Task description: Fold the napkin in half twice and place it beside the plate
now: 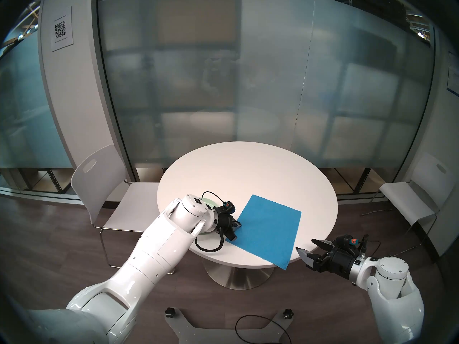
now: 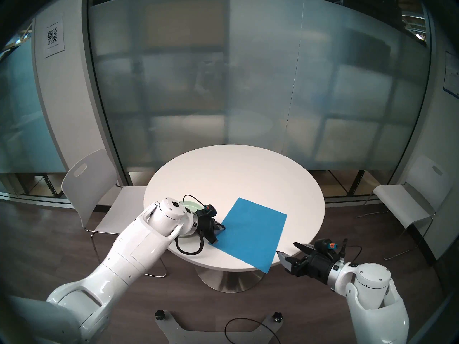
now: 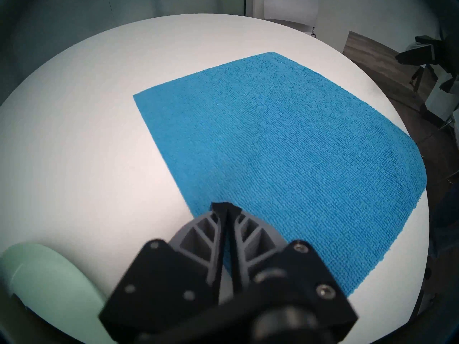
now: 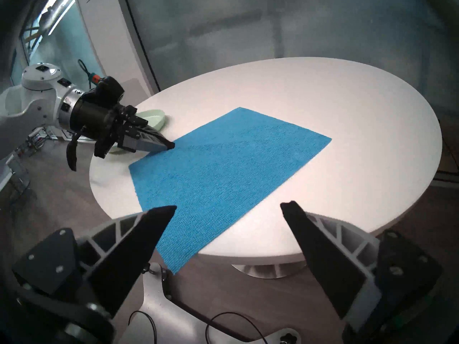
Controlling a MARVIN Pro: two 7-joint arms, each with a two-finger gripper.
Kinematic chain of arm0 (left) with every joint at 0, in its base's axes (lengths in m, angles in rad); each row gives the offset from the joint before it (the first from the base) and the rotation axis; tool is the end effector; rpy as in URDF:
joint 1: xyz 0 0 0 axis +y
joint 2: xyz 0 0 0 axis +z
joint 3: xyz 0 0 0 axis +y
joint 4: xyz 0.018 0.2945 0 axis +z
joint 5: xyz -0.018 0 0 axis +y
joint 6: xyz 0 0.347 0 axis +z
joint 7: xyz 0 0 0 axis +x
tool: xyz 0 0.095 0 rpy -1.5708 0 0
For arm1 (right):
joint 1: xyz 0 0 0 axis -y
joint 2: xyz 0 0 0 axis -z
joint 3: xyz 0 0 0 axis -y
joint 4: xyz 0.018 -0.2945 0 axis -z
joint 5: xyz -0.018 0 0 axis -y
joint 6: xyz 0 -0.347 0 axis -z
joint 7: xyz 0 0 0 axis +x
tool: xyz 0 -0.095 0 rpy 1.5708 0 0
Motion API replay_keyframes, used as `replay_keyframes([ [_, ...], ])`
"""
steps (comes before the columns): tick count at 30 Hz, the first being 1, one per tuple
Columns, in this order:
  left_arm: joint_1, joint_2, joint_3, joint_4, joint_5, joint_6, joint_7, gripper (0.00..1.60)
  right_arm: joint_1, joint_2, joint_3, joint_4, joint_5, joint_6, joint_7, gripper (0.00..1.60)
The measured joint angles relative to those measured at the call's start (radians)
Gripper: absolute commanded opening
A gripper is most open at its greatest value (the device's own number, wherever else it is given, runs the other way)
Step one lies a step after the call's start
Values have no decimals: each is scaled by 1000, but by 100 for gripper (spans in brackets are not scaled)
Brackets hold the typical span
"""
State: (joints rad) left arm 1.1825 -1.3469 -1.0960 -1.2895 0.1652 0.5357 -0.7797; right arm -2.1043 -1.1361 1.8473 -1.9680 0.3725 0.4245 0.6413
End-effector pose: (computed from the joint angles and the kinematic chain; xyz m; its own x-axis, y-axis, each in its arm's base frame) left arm 0.4874 -0.1221 -0.3487 0.3276 -0.5956 0.7334 -0.8547 -0.5177 -0.0387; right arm 0.2946 -0.1124 -0.3155 0.4705 0.0946 0.8773 0.4811 -0.8609 -0.1652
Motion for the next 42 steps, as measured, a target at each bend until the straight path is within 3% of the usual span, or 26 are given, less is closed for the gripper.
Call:
replay_keyframes([
  [13,27,20,-12,-36,-10,1,-17,63,-52,36,-41,-38,-85,-80,53,160],
  [24,60,26,-19,-83,-29,32,-45,61,-40,49,-84,11,-140,-170,79,160],
  [33,57,23,-21,-81,-29,28,-49,63,-38,93,-109,20,-243,-277,113,160],
  [42,51,18,-23,-77,-30,21,-50,63,-20,107,-114,66,-297,-322,114,160],
])
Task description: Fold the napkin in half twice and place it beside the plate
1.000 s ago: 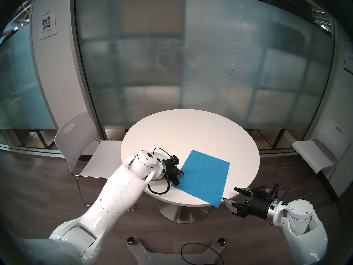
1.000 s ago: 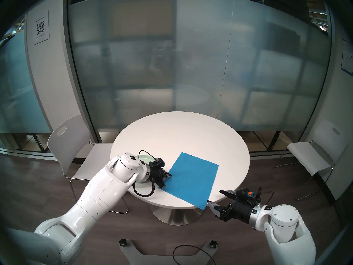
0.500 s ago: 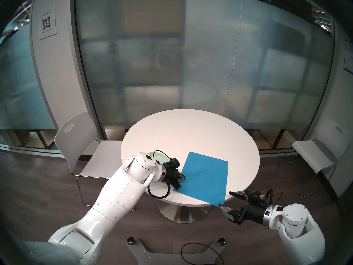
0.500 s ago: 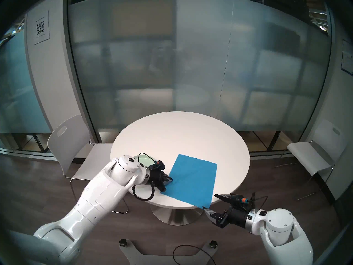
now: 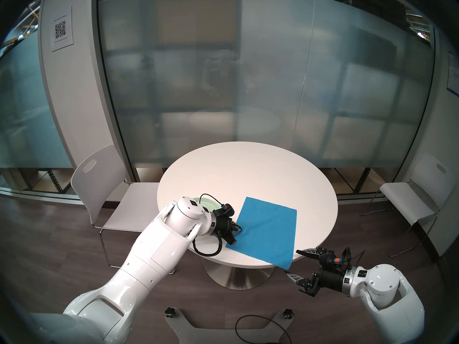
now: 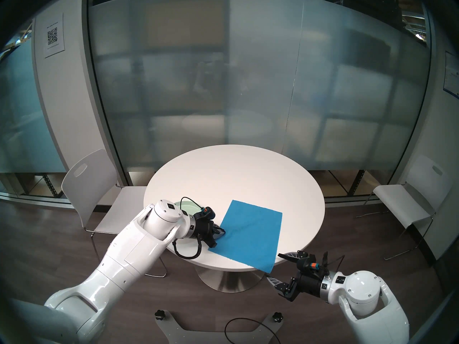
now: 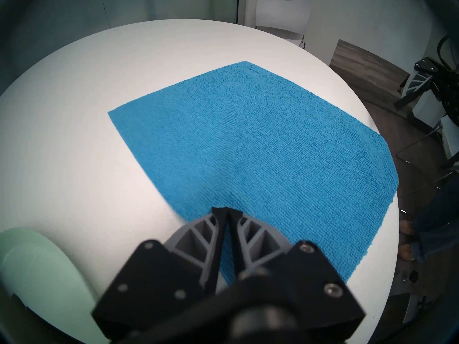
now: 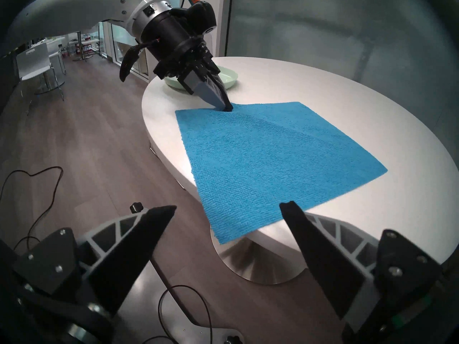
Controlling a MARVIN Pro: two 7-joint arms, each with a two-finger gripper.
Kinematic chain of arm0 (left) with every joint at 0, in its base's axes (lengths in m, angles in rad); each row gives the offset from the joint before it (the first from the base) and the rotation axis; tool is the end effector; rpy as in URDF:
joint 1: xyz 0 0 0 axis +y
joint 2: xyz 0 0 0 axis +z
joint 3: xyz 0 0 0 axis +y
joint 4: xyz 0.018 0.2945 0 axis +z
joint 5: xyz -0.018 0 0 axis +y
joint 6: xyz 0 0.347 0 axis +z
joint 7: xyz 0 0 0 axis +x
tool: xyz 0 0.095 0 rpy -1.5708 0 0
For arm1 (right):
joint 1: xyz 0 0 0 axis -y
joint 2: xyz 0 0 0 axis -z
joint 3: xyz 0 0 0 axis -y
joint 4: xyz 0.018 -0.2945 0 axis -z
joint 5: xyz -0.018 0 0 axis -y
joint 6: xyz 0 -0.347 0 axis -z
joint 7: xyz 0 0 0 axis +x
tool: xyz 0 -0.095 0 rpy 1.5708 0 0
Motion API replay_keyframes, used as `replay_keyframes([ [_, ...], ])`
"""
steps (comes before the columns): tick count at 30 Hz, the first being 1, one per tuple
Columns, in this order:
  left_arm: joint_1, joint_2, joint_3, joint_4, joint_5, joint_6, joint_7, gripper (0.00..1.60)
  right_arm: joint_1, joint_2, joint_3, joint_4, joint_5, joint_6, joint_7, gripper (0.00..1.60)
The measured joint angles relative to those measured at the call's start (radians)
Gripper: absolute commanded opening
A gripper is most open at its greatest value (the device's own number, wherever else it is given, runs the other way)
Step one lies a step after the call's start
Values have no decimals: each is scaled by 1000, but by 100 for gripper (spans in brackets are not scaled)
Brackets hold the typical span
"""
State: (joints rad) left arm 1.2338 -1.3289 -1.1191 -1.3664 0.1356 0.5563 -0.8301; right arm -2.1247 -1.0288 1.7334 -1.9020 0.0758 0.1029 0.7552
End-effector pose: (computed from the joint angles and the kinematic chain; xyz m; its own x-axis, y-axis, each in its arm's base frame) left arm 0.4701 -0.1213 -0.3425 0.3386 -0.5635 0.7535 -0.8687 -0.4950 0.0202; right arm 0.2801 -0.0946 -0.3510 0.2484 0.4686 0.8477 0.7457 -0.6511 0.1414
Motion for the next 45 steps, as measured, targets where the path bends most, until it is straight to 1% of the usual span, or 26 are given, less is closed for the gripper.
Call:
replay_keyframes([
  [8,-1,-2,-1,2,0,-3,2,63,39,8,-35,55,-43,-45,-7,160],
  [20,-1,-4,-3,-2,0,-2,3,64,79,28,-87,77,-147,-147,-28,160],
  [24,1,-4,-4,-6,0,-2,5,65,92,31,-99,89,-168,-163,-34,160],
  [36,10,-2,-5,-28,0,8,6,65,126,35,-123,124,-202,-185,-39,160],
  [39,12,-1,-5,-32,0,10,6,65,133,36,-130,133,-210,-190,-40,154],
  [40,12,0,-5,-33,0,11,6,65,136,36,-132,136,-212,-192,-40,145],
  [41,13,1,-5,-34,0,11,6,65,139,36,-135,139,-214,-194,-41,126],
  [42,13,1,-5,-35,0,12,6,65,141,36,-138,142,-216,-196,-41,120],
  [45,14,4,-5,-38,0,12,6,65,148,34,-146,148,-219,-202,-44,121],
])
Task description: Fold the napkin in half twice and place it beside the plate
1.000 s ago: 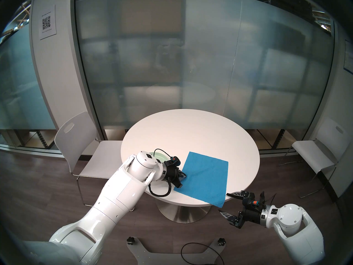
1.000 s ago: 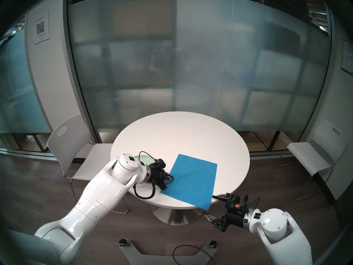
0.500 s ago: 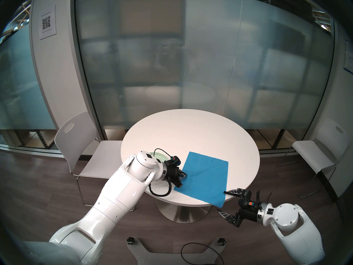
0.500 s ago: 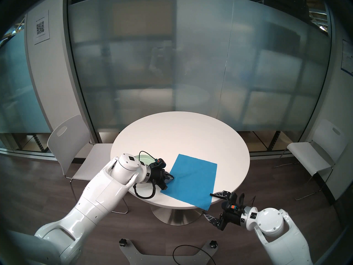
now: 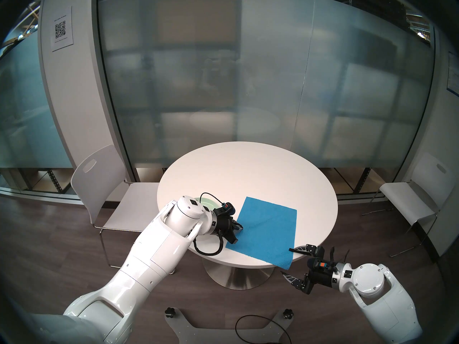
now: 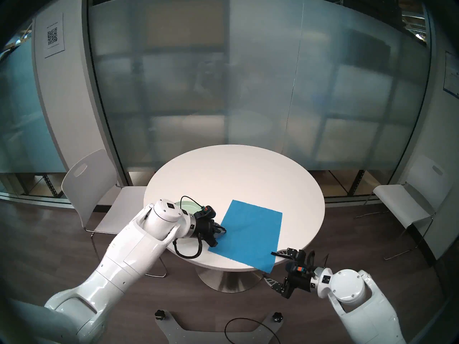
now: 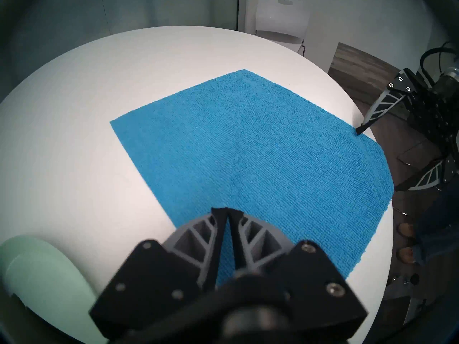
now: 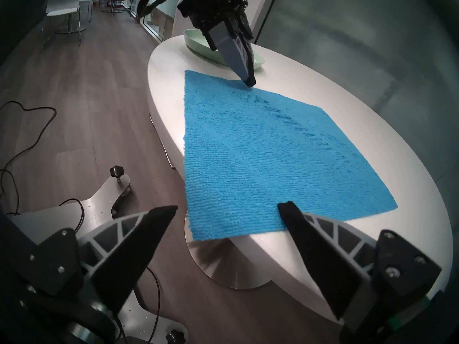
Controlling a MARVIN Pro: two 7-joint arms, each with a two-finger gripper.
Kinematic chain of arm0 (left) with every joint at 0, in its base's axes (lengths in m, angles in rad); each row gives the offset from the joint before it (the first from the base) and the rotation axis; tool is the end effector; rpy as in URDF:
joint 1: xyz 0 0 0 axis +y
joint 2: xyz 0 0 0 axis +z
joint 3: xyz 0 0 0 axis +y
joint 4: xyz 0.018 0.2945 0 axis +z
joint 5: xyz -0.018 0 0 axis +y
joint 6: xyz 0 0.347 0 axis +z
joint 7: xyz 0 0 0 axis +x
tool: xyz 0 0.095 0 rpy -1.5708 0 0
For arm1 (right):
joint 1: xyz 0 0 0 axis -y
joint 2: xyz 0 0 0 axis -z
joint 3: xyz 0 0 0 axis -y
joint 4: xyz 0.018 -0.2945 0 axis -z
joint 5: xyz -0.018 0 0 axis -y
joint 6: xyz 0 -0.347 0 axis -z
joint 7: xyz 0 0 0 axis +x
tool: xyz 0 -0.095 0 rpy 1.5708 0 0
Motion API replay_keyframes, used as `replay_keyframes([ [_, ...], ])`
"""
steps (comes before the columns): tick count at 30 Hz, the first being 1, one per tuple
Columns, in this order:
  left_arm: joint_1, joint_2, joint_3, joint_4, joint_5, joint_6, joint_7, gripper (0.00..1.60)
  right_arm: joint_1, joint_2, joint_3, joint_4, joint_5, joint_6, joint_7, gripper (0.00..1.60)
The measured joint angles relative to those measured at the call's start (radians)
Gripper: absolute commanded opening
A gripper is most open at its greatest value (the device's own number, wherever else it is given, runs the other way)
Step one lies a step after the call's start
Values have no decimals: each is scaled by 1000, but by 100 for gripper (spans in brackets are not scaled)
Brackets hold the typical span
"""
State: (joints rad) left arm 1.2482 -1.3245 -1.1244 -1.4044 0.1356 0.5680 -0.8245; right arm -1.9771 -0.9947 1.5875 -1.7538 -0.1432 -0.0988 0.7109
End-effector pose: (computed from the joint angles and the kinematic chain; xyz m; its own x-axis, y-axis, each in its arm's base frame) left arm 0.4666 -0.1225 -0.3352 0.3299 -0.5588 0.7608 -0.8675 -0.4974 0.0108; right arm 0.3082 -0.0833 -0.3824 0.0319 0.6408 0.7671 0.8032 -0.4733 0.3619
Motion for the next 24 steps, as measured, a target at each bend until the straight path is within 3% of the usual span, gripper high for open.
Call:
replay_keyframes([
  [5,1,4,0,-1,0,-1,-1,66,8,-5,-9,3,-1,-6,-5,112],
  [12,3,7,0,-3,0,-5,-1,66,15,-10,-15,6,-1,-10,-8,120],
  [15,3,8,0,-3,0,-6,-1,66,16,-11,-15,6,0,-10,-9,132],
  [18,5,9,0,-5,0,-7,-1,66,16,-12,-11,2,1,-10,-9,131],
  [21,6,11,0,-7,0,-7,-2,67,15,-13,-8,-3,1,-10,-10,117],
  [22,6,11,0,-8,0,-7,-2,67,15,-13,-7,-4,1,-10,-11,85],
  [24,7,12,0,-8,0,-7,-3,67,13,-14,-6,-7,0,-10,-10,78],
])
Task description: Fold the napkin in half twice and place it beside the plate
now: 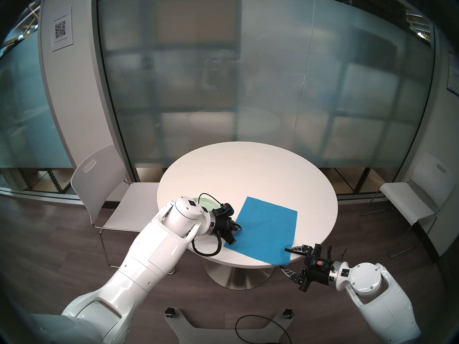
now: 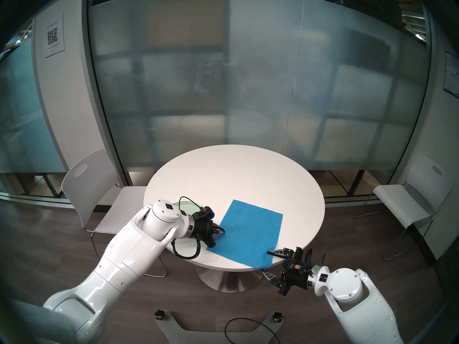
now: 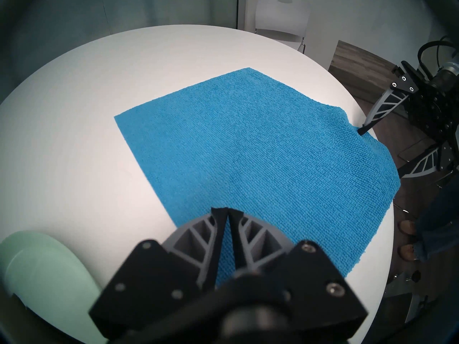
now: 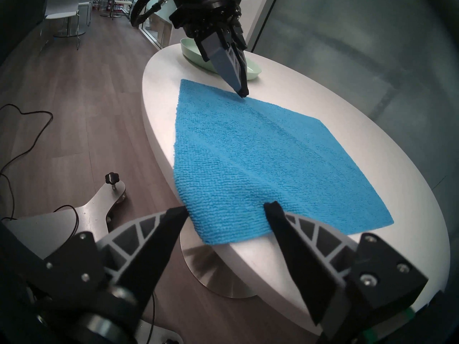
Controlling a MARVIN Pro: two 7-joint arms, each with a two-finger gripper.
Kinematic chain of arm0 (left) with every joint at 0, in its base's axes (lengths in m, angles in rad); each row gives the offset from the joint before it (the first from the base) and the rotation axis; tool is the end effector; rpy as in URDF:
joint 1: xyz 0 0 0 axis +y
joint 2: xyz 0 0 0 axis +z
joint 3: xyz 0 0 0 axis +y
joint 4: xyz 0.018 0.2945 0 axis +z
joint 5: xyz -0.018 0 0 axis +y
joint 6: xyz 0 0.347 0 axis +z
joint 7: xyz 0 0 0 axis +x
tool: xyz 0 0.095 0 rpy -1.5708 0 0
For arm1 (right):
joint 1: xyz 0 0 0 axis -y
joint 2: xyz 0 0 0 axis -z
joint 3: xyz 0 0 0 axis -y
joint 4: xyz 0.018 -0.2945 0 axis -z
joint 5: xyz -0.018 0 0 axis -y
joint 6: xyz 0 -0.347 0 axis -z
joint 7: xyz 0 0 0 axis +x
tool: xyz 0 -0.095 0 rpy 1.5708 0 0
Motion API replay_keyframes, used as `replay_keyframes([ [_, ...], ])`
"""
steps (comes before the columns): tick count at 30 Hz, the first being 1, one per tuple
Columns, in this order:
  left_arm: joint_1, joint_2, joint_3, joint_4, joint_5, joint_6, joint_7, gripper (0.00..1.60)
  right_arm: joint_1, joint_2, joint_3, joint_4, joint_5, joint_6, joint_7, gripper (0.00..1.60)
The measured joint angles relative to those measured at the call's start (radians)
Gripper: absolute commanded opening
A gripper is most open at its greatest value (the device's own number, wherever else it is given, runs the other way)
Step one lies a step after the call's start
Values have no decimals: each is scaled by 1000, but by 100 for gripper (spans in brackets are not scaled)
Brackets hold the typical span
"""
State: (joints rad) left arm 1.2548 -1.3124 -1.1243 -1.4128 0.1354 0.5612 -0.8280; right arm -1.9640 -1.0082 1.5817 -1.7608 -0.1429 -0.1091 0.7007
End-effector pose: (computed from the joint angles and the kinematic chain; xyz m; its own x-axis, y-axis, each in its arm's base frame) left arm 0.4646 -0.1185 -0.3362 0.3238 -0.5645 0.7593 -0.8700 -0.4930 0.0045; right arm 0.3133 -0.0765 -0.3771 0.0079 0.6268 0.7791 0.7926 -0.4790 0.3773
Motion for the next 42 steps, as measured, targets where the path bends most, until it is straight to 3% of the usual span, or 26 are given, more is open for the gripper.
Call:
replay_keyframes([
  [3,1,1,0,-1,0,-1,-2,68,-8,0,0,-3,0,0,5,76],
  [4,1,1,0,-2,0,-1,-2,68,-11,0,0,-5,0,0,6,63],
  [8,2,2,0,-2,0,-2,-4,69,-16,-1,0,-10,0,1,11,50],
  [12,3,3,0,-4,0,-2,-6,70,-21,-2,0,-15,0,2,17,49],
  [18,5,5,-1,-8,0,-2,-8,72,-24,-4,1,-22,2,4,28,16],
  [26,5,7,-10,-10,0,-3,-5,72,-29,-8,7,-39,12,33,41,0],
  [42,3,29,-23,-10,-1,-9,-18,74,-29,-20,22,-89,67,74,95,0],
])
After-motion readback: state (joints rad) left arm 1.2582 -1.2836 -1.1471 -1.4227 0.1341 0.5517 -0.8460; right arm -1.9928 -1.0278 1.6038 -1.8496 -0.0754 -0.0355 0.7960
